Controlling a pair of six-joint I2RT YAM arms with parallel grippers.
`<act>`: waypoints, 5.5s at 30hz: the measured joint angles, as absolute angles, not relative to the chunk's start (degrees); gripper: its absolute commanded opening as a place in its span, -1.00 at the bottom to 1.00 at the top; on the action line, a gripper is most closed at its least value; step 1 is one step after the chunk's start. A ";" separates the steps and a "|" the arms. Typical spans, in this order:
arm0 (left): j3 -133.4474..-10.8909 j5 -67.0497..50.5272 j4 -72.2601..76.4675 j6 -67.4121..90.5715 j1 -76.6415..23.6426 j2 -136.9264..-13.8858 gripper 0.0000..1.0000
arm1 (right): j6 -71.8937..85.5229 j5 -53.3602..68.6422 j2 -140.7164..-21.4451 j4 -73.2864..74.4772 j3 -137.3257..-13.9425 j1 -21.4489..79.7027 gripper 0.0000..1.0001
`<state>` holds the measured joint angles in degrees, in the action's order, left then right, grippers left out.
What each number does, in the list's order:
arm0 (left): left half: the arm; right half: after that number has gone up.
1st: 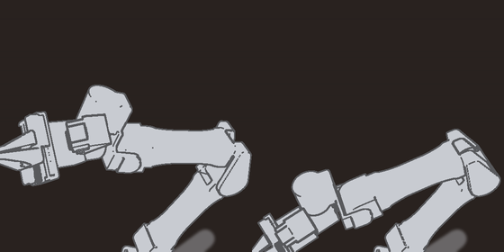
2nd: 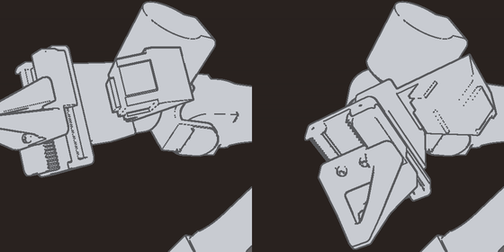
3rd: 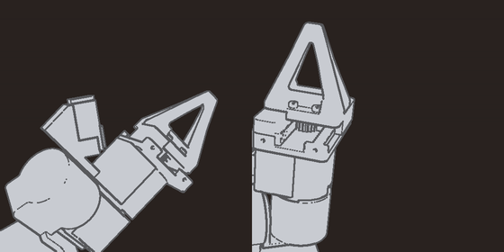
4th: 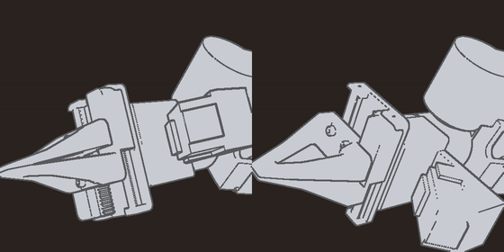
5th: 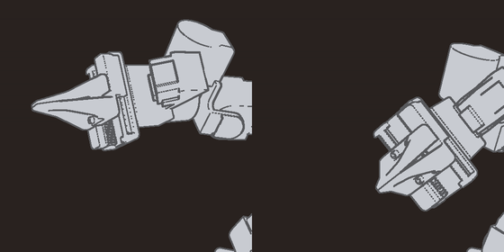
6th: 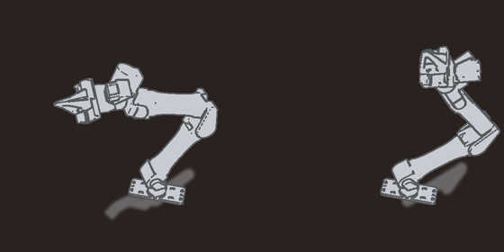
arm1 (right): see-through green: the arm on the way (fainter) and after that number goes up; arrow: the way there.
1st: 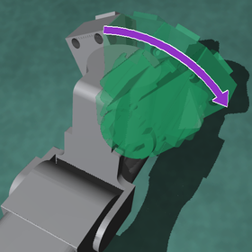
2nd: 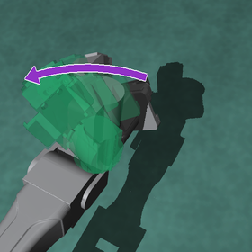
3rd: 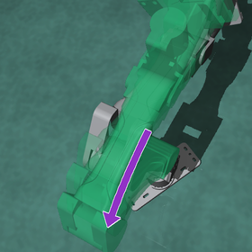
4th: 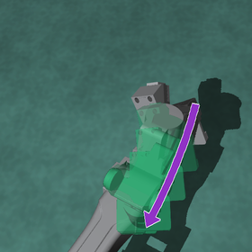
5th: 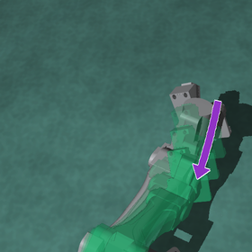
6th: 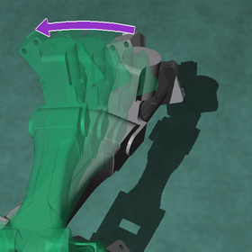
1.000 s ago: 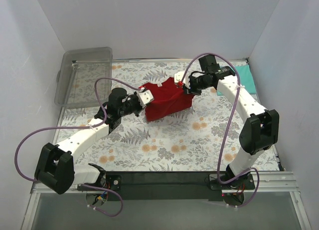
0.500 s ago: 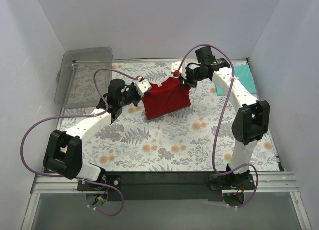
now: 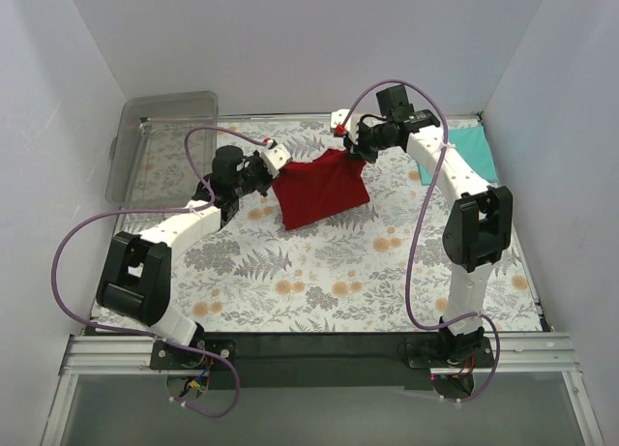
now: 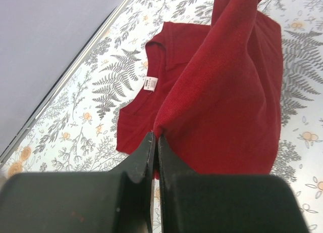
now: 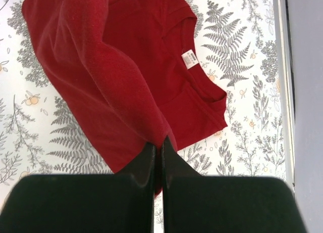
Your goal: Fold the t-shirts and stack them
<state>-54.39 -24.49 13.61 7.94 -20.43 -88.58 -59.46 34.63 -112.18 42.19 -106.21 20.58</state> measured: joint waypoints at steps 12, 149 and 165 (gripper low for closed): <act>-55.16 -20.78 19.53 8.36 -20.08 -93.03 -1.00 | -53.54 34.04 -112.66 32.42 -105.10 20.58 -0.97; -21.91 8.88 7.99 24.71 -71.37 -72.03 -1.00 | -94.26 39.05 -78.00 38.63 -35.46 9.65 -0.97; -21.12 8.47 5.56 22.39 -69.93 -59.77 -1.00 | -91.44 42.22 -78.08 51.86 -47.94 11.92 -0.97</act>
<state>-21.12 8.47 5.56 22.39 -69.93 -59.77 -91.44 42.22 -78.08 51.86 -47.94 11.92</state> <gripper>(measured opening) 0.022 0.013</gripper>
